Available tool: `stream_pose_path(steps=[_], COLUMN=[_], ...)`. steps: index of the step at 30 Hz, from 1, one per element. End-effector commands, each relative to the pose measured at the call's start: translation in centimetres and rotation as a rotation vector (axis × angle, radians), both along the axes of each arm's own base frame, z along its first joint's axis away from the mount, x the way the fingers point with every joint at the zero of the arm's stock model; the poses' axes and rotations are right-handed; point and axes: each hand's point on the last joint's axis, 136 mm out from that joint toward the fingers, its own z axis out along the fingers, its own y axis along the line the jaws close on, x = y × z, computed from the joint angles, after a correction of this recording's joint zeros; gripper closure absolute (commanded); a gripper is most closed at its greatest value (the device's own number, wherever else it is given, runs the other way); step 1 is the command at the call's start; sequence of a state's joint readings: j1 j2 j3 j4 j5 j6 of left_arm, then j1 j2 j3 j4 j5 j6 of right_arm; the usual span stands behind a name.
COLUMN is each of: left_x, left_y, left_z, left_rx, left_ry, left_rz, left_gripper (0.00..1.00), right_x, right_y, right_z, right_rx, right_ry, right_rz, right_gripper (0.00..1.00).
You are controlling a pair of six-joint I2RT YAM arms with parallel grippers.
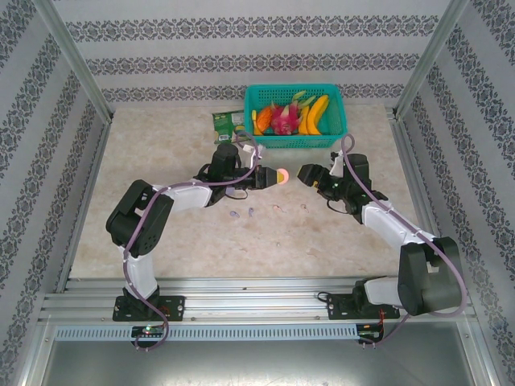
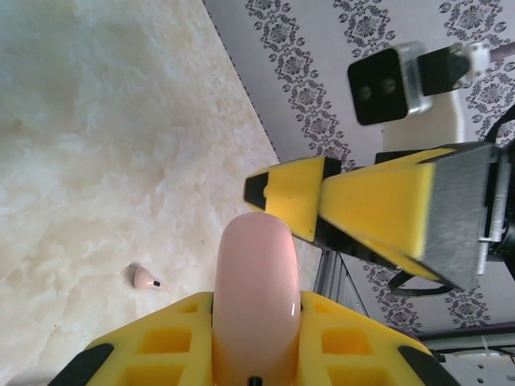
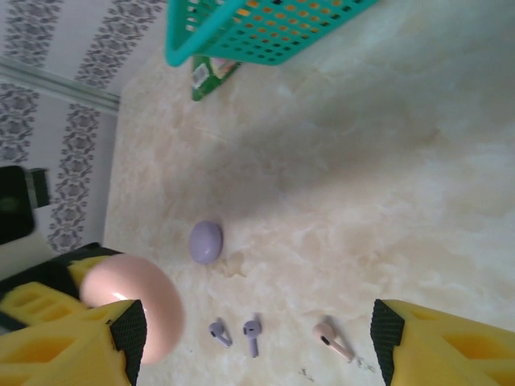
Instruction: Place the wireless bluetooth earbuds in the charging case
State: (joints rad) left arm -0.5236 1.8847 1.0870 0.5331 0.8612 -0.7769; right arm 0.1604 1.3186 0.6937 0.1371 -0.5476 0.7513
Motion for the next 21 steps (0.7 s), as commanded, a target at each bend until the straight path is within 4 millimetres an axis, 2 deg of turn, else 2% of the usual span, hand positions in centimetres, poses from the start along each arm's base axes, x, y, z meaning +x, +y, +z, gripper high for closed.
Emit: stream_pose_path(steps=[1, 11, 16, 21], left_x=[-0.1, 0.4, 0.3, -0.1], left_y=[-0.5, -0.7, -0.8, -0.8], left_z=[2.1, 2.7, 3.2, 3.5], left_rx=[-0.018, -0.025, -0.033, -0.038], left_ry=[-0.063, -0.075, -0.079, -0.086], left_rz=[-0.034, -0.033, -0.043, -0.054], left_gripper=[0.92, 0.92, 0.93, 0.93], right_x=[-0.1, -0.5, 0.1, 1.3], right_y=[1.8, 4.3, 3.8, 2.1], right_z=[2.0, 1.1, -0.3, -1.9], right_rx=[0.037, 0.023, 0.003, 0.011], right_ry=[-0.106, -0.098, -0.069, -0.026], right_rz=[0.094, 0.174, 0.147, 0.078], right_gripper=[0.24, 0.25, 0.26, 0.28])
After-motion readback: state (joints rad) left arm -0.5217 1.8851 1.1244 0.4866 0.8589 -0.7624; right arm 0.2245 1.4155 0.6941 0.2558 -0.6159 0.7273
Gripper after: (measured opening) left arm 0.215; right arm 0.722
